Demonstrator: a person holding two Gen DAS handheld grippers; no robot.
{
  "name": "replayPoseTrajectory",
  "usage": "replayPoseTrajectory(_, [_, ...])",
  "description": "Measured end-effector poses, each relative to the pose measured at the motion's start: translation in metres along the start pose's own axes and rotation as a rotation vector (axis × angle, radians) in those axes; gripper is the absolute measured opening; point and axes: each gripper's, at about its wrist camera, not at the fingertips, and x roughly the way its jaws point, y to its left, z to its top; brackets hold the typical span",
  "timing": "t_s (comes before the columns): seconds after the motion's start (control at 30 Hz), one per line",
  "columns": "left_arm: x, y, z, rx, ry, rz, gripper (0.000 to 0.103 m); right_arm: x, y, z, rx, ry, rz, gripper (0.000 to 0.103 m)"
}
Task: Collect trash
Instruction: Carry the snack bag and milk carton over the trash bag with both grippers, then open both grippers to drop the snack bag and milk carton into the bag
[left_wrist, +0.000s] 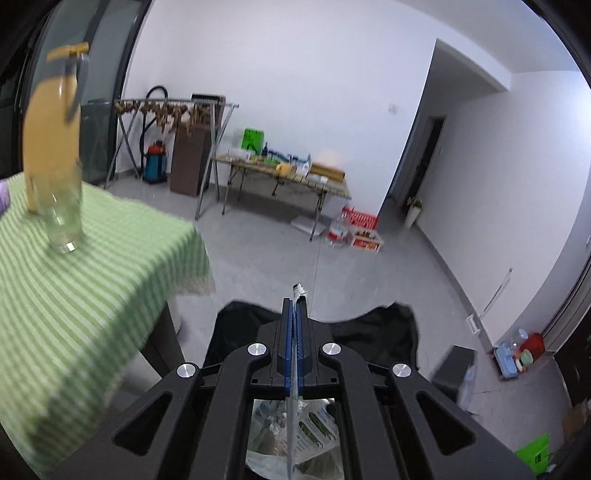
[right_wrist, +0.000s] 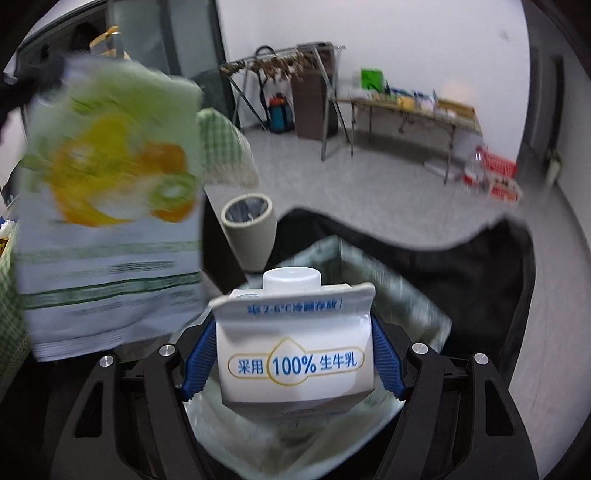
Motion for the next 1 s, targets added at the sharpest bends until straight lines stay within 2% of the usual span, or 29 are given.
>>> replayPoseTrajectory(0.07, [0.022,0.000,-0.013,-0.023,0.034,-0.011,0.000,0.001,0.003,-0.010,0.006,0.025,-0.001,0.068])
replayPoseTrajectory(0.2, [0.049,-0.004,-0.031,-0.027,0.024,-0.028,0.000,0.003,-0.002,-0.026,0.047,0.045,0.011,0.068])
replayPoseTrajectory(0.27, [0.064,-0.006,-0.035,0.010,0.049,-0.035,0.000,0.005,-0.003,-0.030,0.071,0.060,0.013,0.068])
replayPoseTrajectory(0.33, [0.072,-0.012,-0.046,0.068,0.029,-0.009,0.000,0.001,-0.003,-0.031,0.078,0.062,0.010,0.068])
replayPoseTrajectory(0.57, [0.107,-0.009,-0.090,0.144,0.171,-0.028,0.000,0.004,0.001,-0.028,0.055,0.073,0.001,0.068])
replayPoseTrajectory(0.6, [0.111,-0.008,-0.094,0.148,0.203,-0.036,0.003,0.006,0.003,-0.029,0.050,0.079,0.003,0.068])
replayPoseTrajectory(0.67, [0.118,-0.006,-0.099,0.155,0.282,-0.034,0.047,0.008,0.005,-0.031,0.059,0.086,0.002,0.068])
replayPoseTrajectory(0.8, [0.106,0.006,-0.093,0.107,0.244,-0.016,0.050,0.002,0.002,-0.029,0.082,0.075,0.019,0.068])
replayPoseTrajectory(0.9, [0.099,0.017,-0.084,0.065,0.248,0.007,0.050,-0.011,-0.001,-0.022,0.088,0.038,0.014,0.068])
replayPoseTrajectory(1.0, [0.080,0.026,-0.072,0.028,0.216,0.031,0.050,-0.032,-0.006,-0.010,0.102,-0.016,-0.001,0.068])
